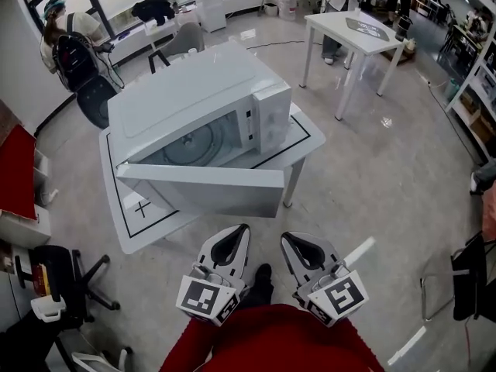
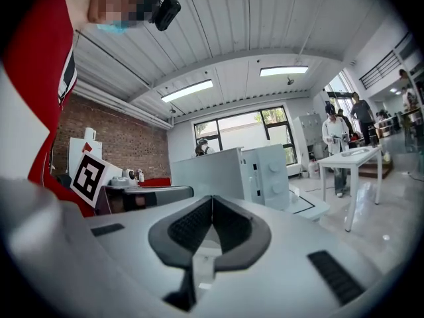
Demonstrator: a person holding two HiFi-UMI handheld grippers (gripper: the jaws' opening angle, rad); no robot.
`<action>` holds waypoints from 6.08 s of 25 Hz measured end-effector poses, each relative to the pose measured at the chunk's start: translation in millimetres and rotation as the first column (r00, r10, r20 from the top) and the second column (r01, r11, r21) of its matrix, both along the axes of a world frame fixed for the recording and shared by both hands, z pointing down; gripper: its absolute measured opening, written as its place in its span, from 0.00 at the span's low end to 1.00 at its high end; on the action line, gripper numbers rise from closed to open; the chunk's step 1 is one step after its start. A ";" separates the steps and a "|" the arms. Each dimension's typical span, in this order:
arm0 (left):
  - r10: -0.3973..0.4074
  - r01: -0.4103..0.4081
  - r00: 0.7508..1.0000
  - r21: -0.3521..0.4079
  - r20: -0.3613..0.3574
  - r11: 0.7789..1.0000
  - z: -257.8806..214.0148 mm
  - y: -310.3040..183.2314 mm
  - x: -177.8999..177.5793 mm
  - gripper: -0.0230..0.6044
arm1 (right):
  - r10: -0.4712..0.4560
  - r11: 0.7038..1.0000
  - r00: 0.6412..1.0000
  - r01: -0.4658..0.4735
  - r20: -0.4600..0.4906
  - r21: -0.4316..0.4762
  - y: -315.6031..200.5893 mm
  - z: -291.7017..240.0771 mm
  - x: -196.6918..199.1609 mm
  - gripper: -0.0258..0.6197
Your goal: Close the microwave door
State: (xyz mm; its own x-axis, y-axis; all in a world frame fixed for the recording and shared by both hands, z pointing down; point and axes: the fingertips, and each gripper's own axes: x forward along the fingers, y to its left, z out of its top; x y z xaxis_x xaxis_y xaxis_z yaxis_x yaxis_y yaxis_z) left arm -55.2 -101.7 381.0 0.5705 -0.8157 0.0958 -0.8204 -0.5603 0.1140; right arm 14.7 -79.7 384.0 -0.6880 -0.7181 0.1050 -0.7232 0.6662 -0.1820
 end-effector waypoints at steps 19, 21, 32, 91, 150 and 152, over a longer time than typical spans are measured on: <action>0.015 -0.015 1.000 -0.014 -0.004 1.000 4.2 -54.6 -12.3 0.05 | 0.000 1.000 1.000 0.000 0.001 -0.031 -68.0 9.3 -26.5 0.06; 0.013 -0.013 1.000 -0.015 -0.005 1.000 4.5 -57.3 -12.5 0.05 | 0.001 0.999 1.000 -0.001 0.001 -0.034 -71.6 9.9 -25.8 0.06; -0.032 0.032 0.999 -0.023 0.006 0.999 5.9 -77.5 -18.1 0.05 | 0.002 0.999 0.999 -0.003 -0.037 -0.039 -97.6 19.0 -26.7 0.06; -0.240 0.241 0.968 -0.009 0.080 0.970 10.8 -181.9 -41.6 0.05 | 0.043 0.999 0.991 -0.043 -0.129 0.000 -228.7 24.4 -70.7 0.06; 0.015 -0.016 0.997 0.006 0.081 1.000 18.3 -82.6 -12.7 0.05 | 0.021 1.000 0.999 -0.021 -0.047 0.018 -111.9 13.4 3.6 0.06; 0.019 -0.020 0.997 0.008 0.081 1.000 18.9 -77.8 -14.6 0.05 | 0.032 0.999 0.999 -0.031 -0.039 0.013 -108.5 14.5 7.4 0.06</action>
State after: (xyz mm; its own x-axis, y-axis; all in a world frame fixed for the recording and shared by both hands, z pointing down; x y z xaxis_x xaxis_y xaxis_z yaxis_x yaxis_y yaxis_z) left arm -69.8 -179.5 399.9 0.5772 -0.8054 0.1347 -0.8155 -0.5772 0.0428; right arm 22.0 -188.3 398.5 -0.6605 -0.7408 0.1222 -0.7503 0.6451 -0.1447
